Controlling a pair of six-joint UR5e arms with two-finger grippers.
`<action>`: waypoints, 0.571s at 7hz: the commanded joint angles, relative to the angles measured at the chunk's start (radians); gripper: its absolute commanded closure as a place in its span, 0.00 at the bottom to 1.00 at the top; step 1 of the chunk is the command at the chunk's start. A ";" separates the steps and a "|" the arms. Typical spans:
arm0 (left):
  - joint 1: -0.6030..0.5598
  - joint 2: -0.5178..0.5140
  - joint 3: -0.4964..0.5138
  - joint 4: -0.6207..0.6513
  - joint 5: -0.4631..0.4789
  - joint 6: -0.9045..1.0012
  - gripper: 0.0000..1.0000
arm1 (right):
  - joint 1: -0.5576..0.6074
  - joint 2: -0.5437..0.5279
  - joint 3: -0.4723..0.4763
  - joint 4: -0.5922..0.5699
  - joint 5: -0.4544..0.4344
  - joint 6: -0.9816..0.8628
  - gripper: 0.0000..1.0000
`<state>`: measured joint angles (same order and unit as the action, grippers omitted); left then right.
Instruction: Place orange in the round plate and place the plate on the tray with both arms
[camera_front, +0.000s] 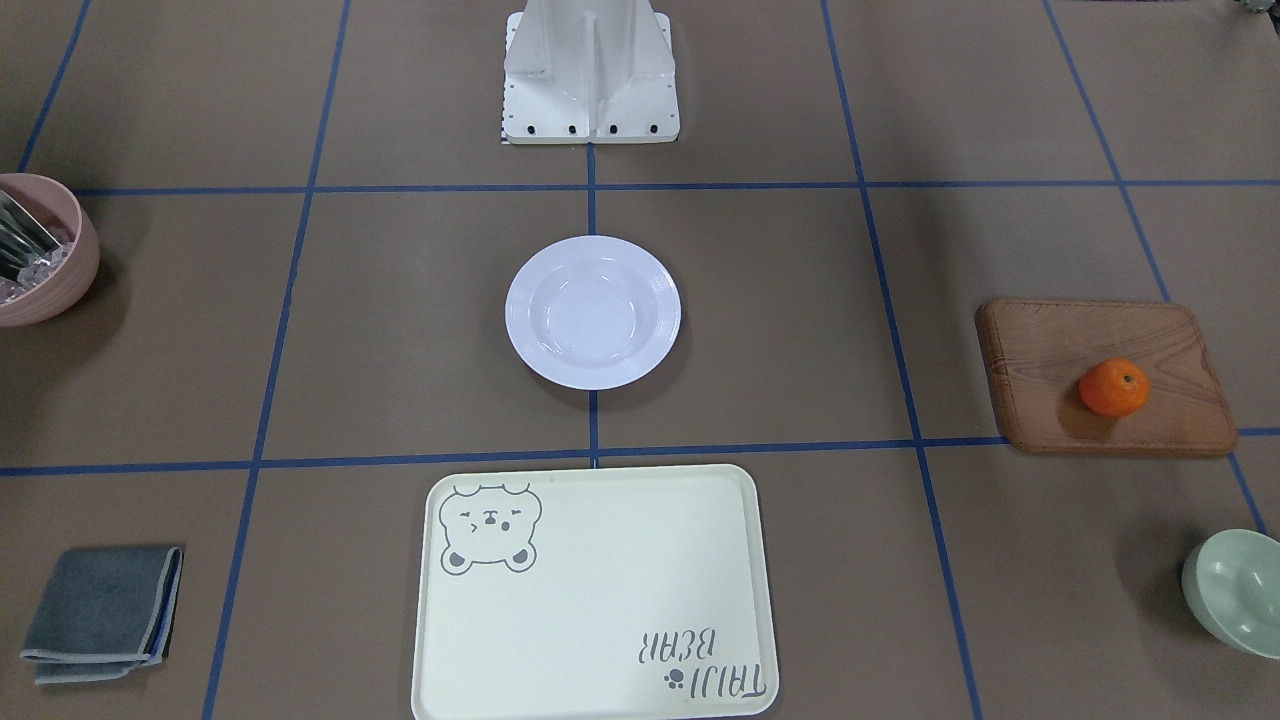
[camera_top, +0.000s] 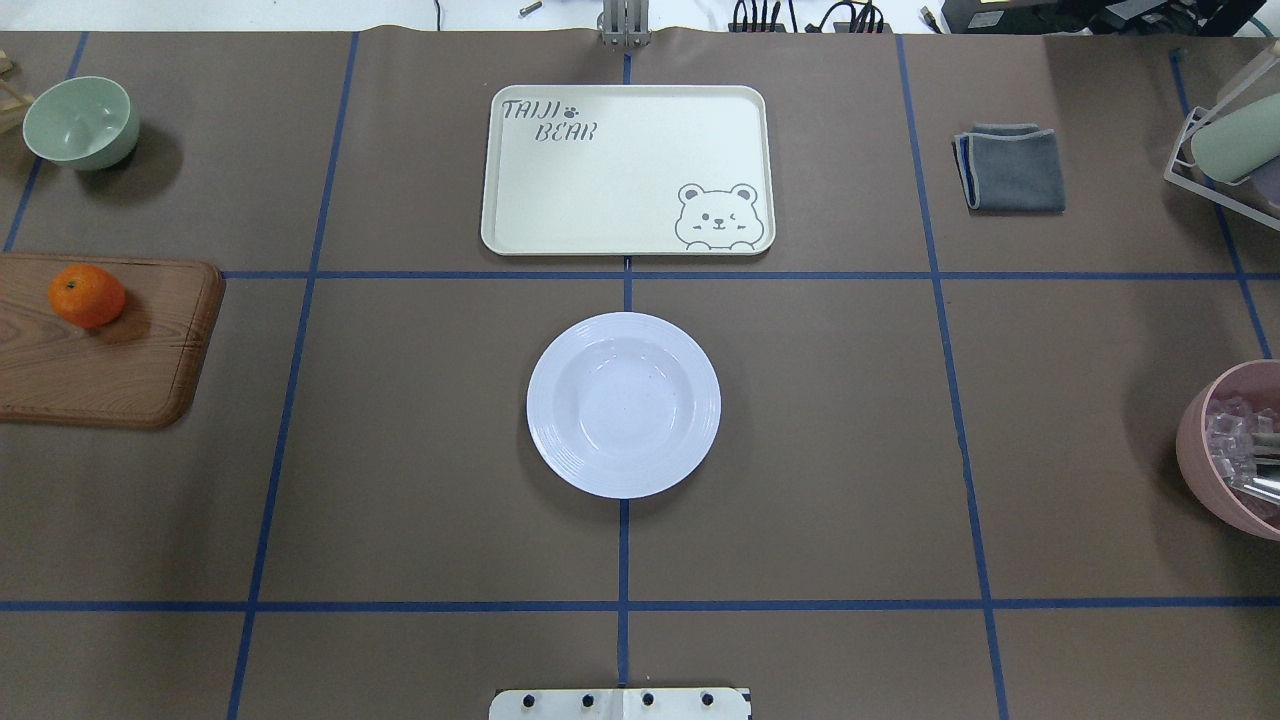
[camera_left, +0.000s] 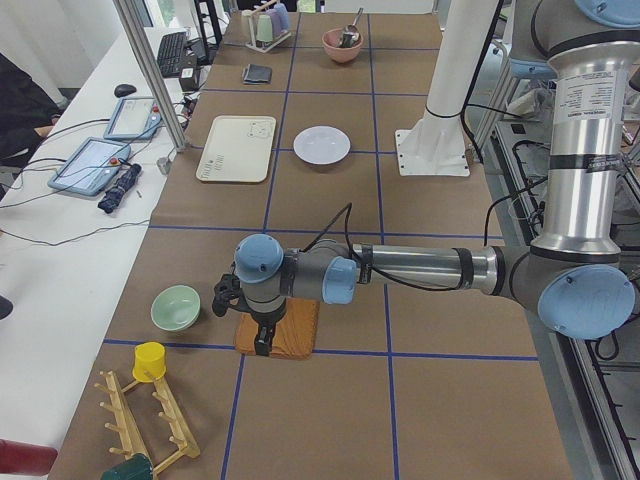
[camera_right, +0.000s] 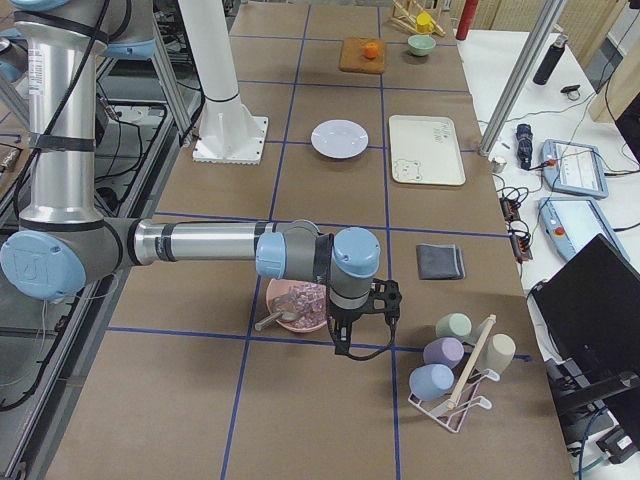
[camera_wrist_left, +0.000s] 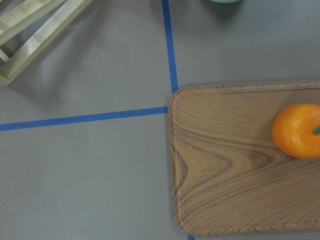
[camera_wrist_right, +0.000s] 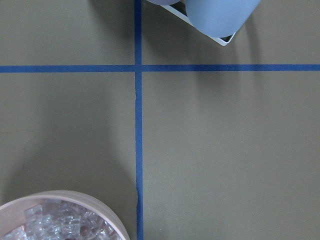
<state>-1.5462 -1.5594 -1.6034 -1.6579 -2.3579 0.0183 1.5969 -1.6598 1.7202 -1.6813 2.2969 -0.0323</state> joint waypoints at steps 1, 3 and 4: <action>0.000 0.001 -0.001 0.001 0.000 -0.001 0.02 | 0.000 0.000 0.004 0.000 -0.001 0.000 0.00; 0.003 -0.001 -0.024 -0.002 0.000 0.003 0.02 | 0.000 0.003 0.010 0.000 0.001 -0.006 0.00; 0.020 -0.017 -0.041 -0.017 -0.009 -0.003 0.02 | 0.000 0.003 0.019 0.008 0.004 -0.002 0.00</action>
<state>-1.5399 -1.5643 -1.6259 -1.6626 -2.3603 0.0185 1.5968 -1.6572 1.7307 -1.6797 2.2987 -0.0350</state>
